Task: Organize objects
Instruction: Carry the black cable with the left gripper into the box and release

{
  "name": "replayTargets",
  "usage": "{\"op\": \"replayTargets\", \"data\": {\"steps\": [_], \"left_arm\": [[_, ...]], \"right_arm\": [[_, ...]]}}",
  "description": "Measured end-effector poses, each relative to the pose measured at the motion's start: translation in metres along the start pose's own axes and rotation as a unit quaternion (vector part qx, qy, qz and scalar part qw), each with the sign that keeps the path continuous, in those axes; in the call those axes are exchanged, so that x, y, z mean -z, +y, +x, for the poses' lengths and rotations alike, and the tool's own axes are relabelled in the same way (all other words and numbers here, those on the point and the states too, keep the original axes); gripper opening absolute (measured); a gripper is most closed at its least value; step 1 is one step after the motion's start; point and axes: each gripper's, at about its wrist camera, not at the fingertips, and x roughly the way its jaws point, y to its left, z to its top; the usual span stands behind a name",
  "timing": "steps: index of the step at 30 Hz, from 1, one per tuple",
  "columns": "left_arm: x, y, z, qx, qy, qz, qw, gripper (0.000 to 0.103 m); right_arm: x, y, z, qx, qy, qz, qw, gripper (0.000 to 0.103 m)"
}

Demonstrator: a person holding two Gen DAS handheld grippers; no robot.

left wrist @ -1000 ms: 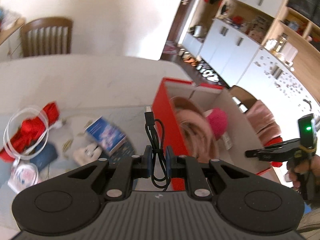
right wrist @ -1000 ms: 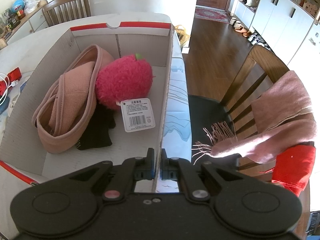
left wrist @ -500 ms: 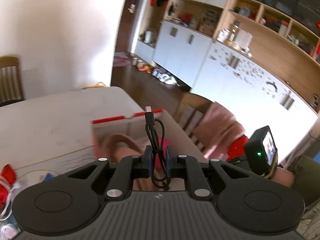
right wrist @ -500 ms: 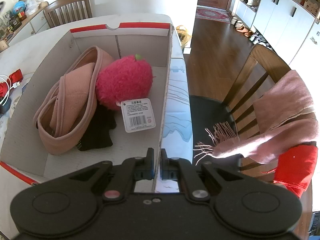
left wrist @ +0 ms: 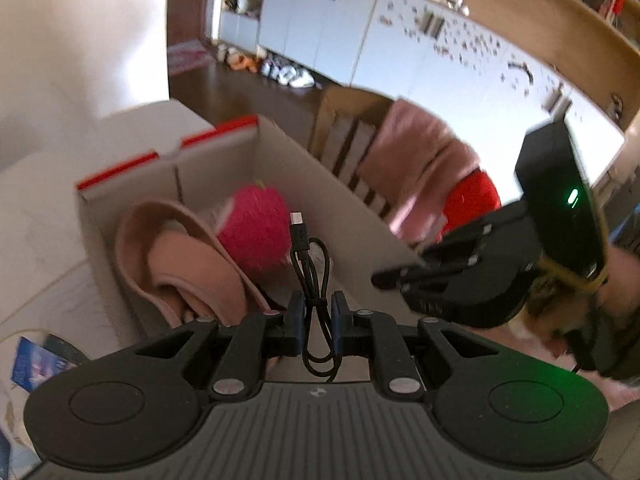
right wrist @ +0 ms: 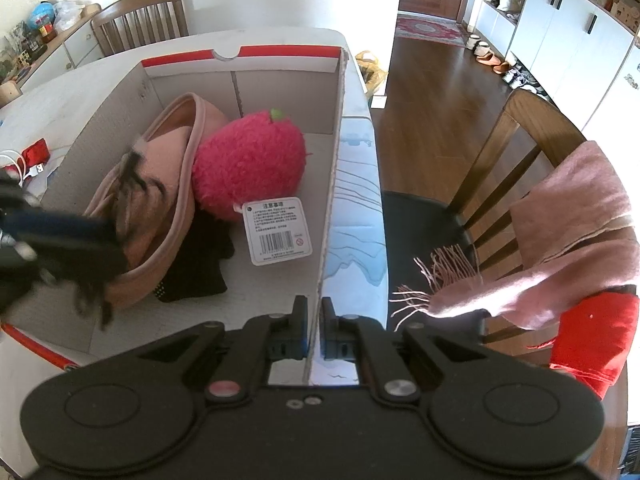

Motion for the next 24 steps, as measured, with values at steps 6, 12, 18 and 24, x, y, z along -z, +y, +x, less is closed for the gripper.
{"op": "replayTargets", "data": {"steps": [6,12,18,24], "left_arm": [[0.005,-0.004,0.031,0.008,0.043,0.012,0.9990,0.013],[0.009,-0.003,0.054,0.016,0.074,0.009,0.9971,0.013],[0.010,0.002,0.075,0.016,0.104,-0.004,0.9945,0.013],[0.012,0.005,0.089,0.013,0.122,-0.012,0.9924,0.013]], "right_arm": [[0.000,0.000,0.000,-0.001,0.000,0.000,1.000,0.005],[0.000,0.000,0.000,-0.002,0.001,0.001,1.000,0.005],[0.000,-0.001,0.000,-0.003,0.002,0.000,1.000,0.005],[0.000,-0.001,0.000,-0.004,0.002,0.002,1.000,0.005]]}}
